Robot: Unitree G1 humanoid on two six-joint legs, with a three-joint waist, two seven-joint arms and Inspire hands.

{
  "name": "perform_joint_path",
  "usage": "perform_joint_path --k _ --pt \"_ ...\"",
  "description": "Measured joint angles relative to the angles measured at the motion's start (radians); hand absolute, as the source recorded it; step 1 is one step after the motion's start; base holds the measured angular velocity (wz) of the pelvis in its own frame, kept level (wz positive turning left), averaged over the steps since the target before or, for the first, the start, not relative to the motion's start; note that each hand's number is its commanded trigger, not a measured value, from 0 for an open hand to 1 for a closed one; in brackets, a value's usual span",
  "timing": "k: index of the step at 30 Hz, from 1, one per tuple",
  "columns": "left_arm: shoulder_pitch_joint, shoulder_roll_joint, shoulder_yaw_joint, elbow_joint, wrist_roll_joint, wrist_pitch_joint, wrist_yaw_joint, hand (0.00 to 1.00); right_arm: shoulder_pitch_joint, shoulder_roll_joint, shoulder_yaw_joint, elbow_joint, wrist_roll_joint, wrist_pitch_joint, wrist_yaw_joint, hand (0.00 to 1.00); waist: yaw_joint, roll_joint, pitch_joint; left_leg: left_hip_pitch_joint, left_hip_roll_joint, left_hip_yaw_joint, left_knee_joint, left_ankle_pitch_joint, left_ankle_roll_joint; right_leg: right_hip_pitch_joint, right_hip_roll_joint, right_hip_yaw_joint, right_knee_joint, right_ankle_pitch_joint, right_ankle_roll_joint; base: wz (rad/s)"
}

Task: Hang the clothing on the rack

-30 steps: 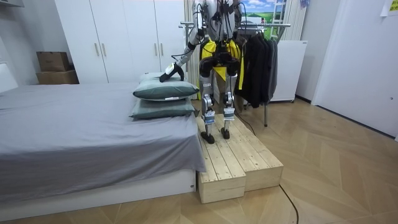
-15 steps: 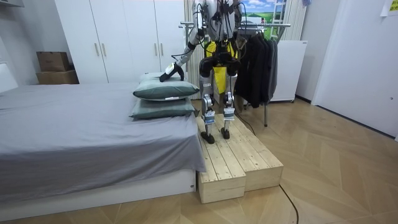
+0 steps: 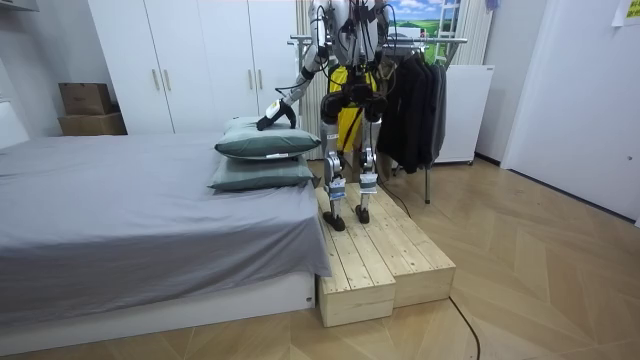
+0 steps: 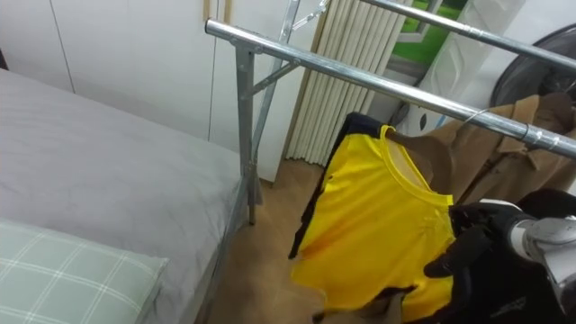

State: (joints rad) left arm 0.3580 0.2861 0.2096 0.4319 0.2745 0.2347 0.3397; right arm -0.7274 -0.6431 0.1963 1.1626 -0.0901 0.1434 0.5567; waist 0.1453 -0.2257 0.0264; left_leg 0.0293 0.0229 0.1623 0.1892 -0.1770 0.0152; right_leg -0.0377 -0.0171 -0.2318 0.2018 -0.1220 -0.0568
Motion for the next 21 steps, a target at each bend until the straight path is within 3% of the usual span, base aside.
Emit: perform_joint_path --k 21 --pt "0.006 0.000 -0.018 -0.001 -0.008 0.000 0.002 0.00 0.000 0.000 -0.022 -0.001 0.001 0.001 -0.021 0.00 -0.005 0.009 -0.0013 0.007 0.000 0.004 -0.002 0.001 -0.001 0.001 0.000 0.001 0.004 0.002 -0.002 0.00"
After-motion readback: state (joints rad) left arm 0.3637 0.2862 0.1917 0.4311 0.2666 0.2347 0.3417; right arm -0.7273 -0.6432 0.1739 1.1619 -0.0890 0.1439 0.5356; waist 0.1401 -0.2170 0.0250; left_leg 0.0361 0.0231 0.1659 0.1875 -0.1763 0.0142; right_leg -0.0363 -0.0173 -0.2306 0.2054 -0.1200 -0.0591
